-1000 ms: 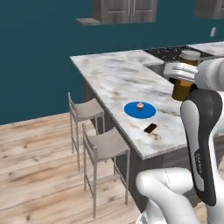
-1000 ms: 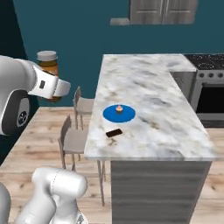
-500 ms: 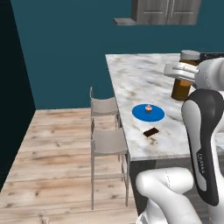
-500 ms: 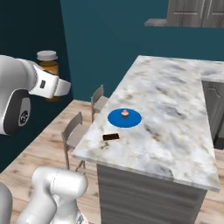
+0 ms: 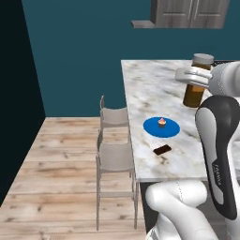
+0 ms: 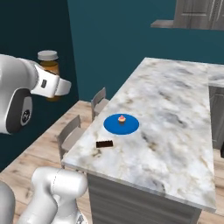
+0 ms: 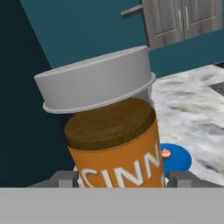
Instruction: Take the cinnamon bottle from the cabinet and place it on the dining table, next to the plate with the cupcake. Then take the chocolate from the dining counter and place it on the cupcake plate.
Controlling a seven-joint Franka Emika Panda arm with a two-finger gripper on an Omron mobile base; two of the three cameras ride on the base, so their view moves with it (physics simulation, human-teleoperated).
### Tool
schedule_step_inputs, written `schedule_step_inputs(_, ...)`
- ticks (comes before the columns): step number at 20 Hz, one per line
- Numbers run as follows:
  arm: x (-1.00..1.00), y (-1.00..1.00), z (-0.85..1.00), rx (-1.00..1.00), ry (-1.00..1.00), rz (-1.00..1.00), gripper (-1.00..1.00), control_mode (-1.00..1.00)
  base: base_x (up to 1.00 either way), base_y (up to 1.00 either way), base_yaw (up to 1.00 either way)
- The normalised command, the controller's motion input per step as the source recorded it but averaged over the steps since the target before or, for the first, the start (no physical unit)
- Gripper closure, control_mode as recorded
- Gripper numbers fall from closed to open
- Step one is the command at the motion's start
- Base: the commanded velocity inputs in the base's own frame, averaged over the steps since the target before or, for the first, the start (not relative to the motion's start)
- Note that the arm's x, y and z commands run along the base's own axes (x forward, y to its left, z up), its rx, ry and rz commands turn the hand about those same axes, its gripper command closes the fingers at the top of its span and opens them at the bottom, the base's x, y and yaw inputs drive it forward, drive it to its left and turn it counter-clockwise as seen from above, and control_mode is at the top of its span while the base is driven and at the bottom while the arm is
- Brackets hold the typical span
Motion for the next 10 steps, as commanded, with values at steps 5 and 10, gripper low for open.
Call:
schedule_step_inputs(5, 0.0, 0.0, 0.0, 0.0, 0.0, 0.0, 1.0, 1.0, 0.37, -0.17, 0.02)
schedule_step_inputs(10, 0.25, -0.59, -0.35, 0.01, 0.0, 0.02, 1.0, -1.0, 0.14, -0.08, -0.02)
